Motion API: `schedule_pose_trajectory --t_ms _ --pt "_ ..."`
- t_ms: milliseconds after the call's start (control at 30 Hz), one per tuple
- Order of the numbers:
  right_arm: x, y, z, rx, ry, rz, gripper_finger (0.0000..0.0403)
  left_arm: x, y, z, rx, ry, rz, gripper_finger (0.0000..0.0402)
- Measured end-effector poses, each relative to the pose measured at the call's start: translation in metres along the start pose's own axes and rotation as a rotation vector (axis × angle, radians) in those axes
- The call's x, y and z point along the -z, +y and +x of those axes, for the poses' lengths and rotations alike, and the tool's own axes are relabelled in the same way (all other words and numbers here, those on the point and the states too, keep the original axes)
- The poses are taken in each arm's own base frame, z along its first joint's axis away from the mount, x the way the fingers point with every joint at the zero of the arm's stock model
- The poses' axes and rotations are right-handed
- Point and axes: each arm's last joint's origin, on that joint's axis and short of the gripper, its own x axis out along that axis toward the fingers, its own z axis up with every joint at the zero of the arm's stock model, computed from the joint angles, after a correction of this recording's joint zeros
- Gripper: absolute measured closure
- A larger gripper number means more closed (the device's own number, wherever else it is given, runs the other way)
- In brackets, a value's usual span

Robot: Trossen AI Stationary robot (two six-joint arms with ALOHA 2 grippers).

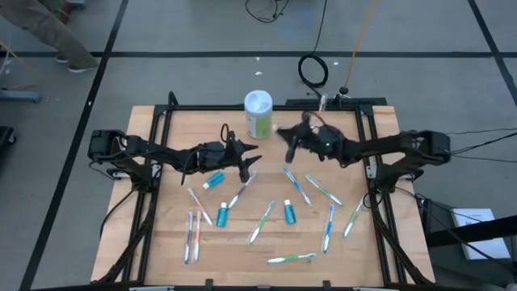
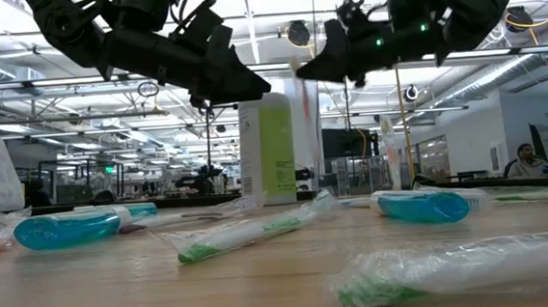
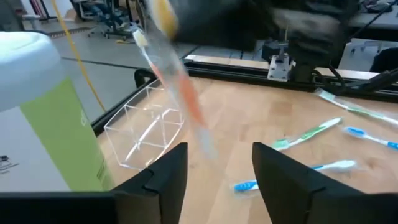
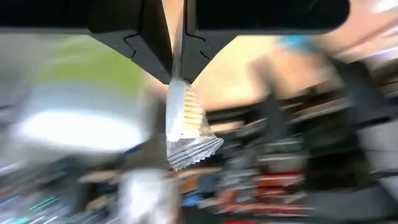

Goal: Pick & Place toothbrushing station
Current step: Put the orange toothbrush into the transparent organizer

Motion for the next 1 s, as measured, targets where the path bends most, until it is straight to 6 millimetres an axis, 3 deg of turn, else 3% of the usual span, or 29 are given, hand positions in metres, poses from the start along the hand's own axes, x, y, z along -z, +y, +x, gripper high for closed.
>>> schedule_pose_trajectory --t_ms 133,300,600,1000 --pt "-0.020 -0.015 -0.007 0.277 -0.091 -0.108 0.0390 0.000 0.000 0.000 -0.001 0.003 0.004 0.0215" --pt "-0.027 -0.032 -0.006 0.384 -0.170 -0.133 0.0390 0.000 0.000 0.000 -0.003 0.003 0.041 0.0221" --pt "0.010 -0.053 0.014 0.454 -0.089 -0.099 0.0390 0.000 0.000 0.000 -0.003 0.004 0.046 0.0220" --pt "0.046 -0.050 0.025 0.434 0.059 0.003 0.0390 0.001 0.000 0.000 0.000 0.010 0.049 0.0220"
